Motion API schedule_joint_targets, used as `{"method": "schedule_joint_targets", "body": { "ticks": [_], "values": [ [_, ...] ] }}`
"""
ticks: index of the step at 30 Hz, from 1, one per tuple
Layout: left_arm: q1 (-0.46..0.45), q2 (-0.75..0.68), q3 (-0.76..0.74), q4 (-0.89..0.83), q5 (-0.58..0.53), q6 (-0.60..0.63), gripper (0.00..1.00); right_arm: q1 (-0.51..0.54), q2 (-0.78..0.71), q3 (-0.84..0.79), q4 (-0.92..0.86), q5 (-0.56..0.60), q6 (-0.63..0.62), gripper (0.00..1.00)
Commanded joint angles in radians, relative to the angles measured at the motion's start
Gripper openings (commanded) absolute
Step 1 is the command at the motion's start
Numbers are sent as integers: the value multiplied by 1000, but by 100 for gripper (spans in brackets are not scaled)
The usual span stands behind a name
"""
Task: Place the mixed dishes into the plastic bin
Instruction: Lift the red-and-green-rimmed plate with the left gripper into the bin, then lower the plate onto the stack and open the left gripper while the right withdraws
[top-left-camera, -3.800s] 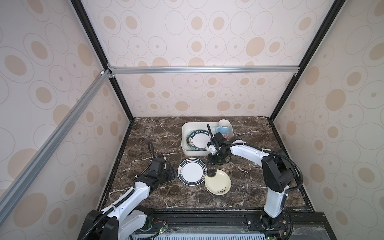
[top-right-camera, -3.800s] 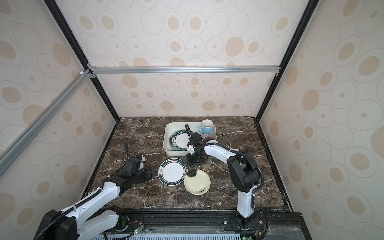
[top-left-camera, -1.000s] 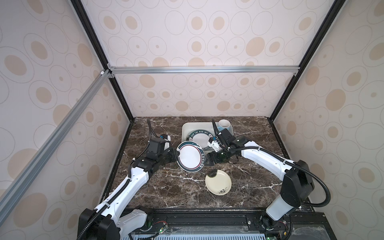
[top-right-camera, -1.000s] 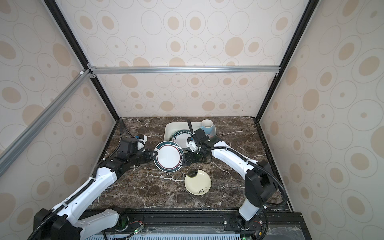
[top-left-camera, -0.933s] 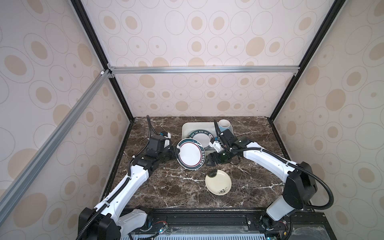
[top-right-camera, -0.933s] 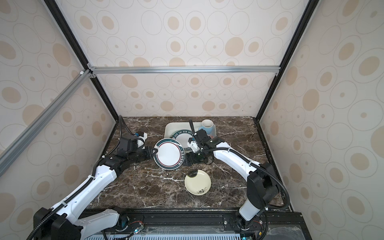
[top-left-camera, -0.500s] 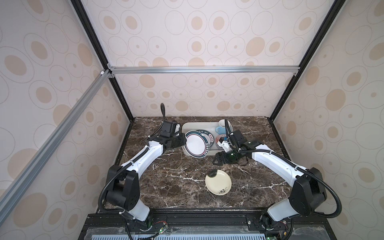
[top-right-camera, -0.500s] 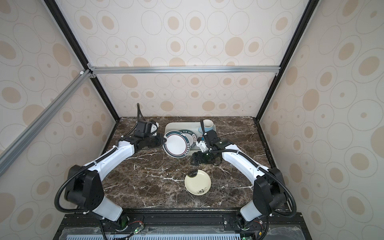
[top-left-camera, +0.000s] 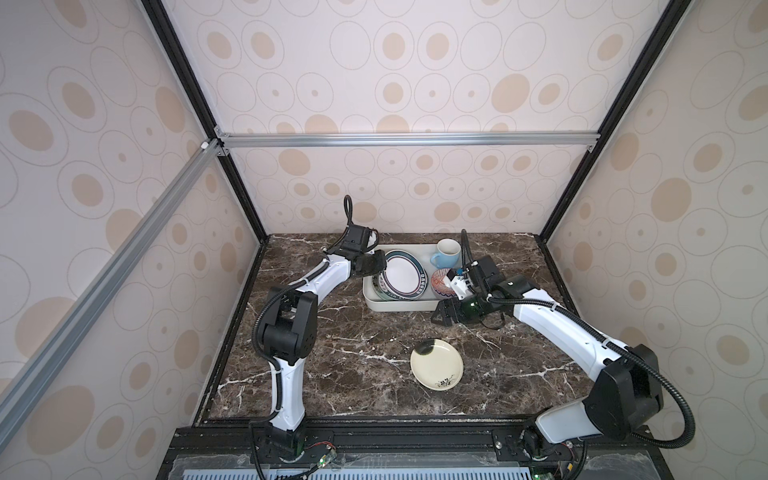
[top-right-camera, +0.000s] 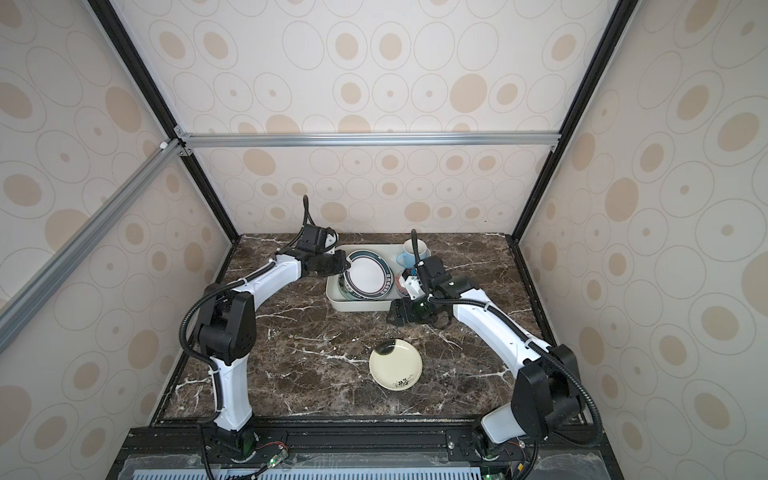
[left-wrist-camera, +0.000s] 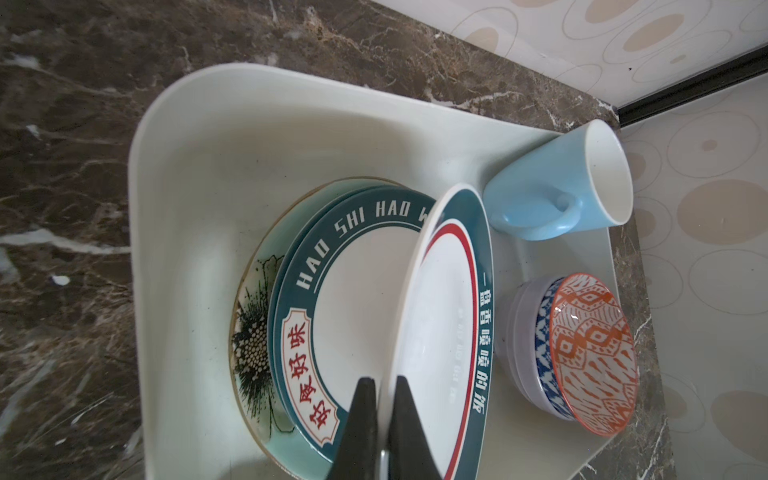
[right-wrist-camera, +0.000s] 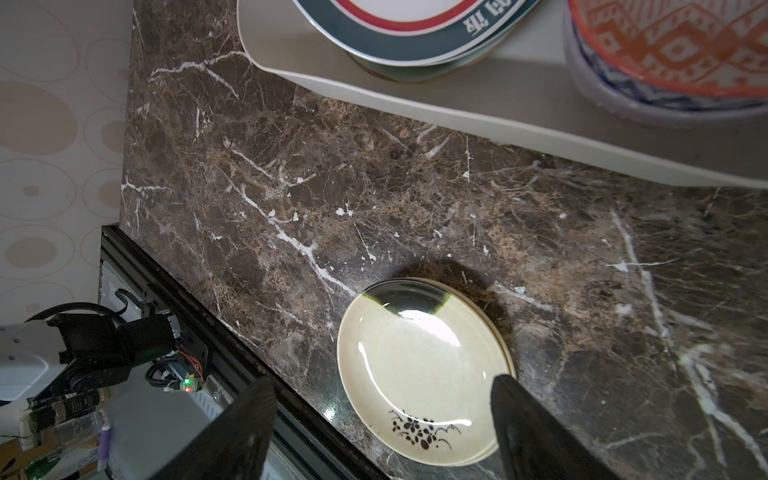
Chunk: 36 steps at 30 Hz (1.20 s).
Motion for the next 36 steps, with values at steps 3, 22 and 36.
{"method": "schedule_joint_targets", "body": {
  "ticks": [3,22,36],
  "values": [
    [12,37,58,4,46,22,0,-18,8,47,-40,11,-23,84],
    [22,117,36,-3,27,49,34,-32,28,58,-53,22,-24,84],
    [21,130,119,-98,-84,96,47,-33,39,85,-58,25,-24,84]
  ]
}}
